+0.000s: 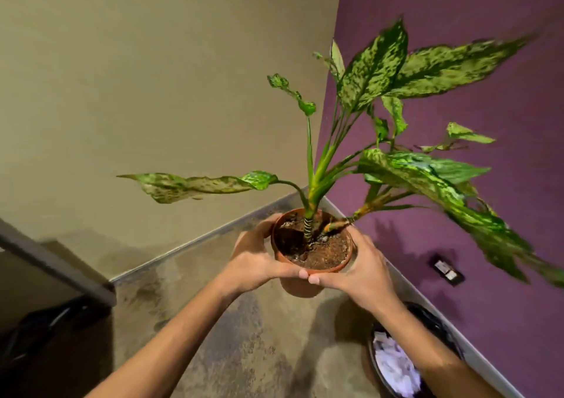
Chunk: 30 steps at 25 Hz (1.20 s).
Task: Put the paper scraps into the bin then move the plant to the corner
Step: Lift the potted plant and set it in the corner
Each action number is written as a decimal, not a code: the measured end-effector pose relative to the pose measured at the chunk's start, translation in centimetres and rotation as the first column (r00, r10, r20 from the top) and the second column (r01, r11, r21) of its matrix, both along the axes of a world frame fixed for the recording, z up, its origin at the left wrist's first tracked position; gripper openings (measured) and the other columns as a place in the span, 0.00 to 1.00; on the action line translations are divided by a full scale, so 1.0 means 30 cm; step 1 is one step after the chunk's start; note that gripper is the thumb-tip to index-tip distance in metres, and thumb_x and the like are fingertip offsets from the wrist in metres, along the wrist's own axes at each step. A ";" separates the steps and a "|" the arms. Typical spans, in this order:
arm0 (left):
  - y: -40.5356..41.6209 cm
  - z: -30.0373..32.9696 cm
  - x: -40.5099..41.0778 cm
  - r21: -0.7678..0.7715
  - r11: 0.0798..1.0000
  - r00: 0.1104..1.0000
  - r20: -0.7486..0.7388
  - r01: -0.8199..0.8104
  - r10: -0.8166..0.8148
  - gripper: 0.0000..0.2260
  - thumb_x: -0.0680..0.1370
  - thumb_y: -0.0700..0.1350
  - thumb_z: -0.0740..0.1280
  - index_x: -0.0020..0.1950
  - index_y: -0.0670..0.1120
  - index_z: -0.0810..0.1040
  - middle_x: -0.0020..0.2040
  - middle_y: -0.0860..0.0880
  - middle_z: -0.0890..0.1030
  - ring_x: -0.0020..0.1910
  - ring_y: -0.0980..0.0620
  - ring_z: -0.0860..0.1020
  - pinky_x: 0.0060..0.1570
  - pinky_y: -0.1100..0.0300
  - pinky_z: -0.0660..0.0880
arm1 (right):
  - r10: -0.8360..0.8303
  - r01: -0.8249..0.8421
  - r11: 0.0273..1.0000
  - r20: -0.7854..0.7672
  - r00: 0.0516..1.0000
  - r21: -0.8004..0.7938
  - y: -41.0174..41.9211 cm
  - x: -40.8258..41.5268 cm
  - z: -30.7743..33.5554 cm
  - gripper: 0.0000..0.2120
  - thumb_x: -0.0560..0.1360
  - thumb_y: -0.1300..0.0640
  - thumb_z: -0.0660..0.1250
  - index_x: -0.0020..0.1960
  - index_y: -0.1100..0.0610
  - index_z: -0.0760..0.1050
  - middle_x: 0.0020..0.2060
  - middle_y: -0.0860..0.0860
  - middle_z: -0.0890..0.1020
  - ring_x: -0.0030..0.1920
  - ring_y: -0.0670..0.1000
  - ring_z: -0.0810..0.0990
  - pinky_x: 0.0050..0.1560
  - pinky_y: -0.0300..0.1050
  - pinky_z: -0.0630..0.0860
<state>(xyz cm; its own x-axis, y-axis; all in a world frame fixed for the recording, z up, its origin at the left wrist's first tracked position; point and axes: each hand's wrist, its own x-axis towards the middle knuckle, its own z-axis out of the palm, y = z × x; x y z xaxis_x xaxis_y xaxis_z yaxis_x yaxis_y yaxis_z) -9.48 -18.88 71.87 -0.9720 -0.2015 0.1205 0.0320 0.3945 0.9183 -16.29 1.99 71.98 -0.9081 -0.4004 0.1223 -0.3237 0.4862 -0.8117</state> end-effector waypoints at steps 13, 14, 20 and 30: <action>0.126 1.085 -0.045 -0.039 0.998 0.975 -0.216 0.051 -0.058 0.31 0.59 0.52 0.82 0.60 0.58 0.78 0.56 0.59 0.83 0.58 0.61 0.79 0.55 0.71 0.74 | 0.064 -0.114 0.937 -0.158 0.985 -0.329 0.095 -0.075 0.988 0.41 0.51 0.31 0.80 0.59 0.47 0.77 0.53 0.46 0.84 0.56 0.47 0.82 0.55 0.50 0.81; 0.119 1.114 -0.050 -0.049 0.998 0.975 -0.219 0.035 -0.045 0.31 0.58 0.54 0.81 0.59 0.59 0.79 0.55 0.59 0.83 0.56 0.61 0.80 0.54 0.70 0.75 | 0.073 -0.133 0.926 -0.178 0.981 -0.353 0.087 -0.081 1.018 0.39 0.52 0.32 0.80 0.58 0.47 0.77 0.52 0.44 0.84 0.55 0.45 0.82 0.54 0.45 0.81; 0.007 1.190 -0.141 -0.120 0.992 0.982 -0.183 0.021 -0.043 0.30 0.58 0.60 0.79 0.59 0.60 0.78 0.53 0.60 0.83 0.54 0.63 0.80 0.54 0.62 0.78 | 0.088 -0.164 0.910 -0.210 0.974 -0.381 -0.015 -0.161 1.100 0.37 0.53 0.34 0.80 0.57 0.48 0.78 0.50 0.42 0.85 0.53 0.40 0.83 0.50 0.33 0.79; -0.258 1.163 -0.481 0.012 0.976 0.966 -0.147 0.216 -0.212 0.31 0.61 0.47 0.82 0.62 0.51 0.77 0.57 0.50 0.83 0.59 0.51 0.80 0.61 0.47 0.76 | 0.014 -0.078 0.933 -0.181 0.983 -0.351 -0.251 -0.437 1.060 0.36 0.51 0.38 0.82 0.57 0.45 0.78 0.48 0.39 0.85 0.50 0.37 0.82 0.43 0.25 0.76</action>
<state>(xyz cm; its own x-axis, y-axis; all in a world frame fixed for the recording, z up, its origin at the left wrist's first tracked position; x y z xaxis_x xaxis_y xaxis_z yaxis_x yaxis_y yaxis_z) -23.90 -26.62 106.77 -0.9657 0.0042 0.2596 0.2456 0.3384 0.9084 -29.39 -5.53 103.80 -0.8416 -0.3425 0.4176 -0.4897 0.1579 -0.8575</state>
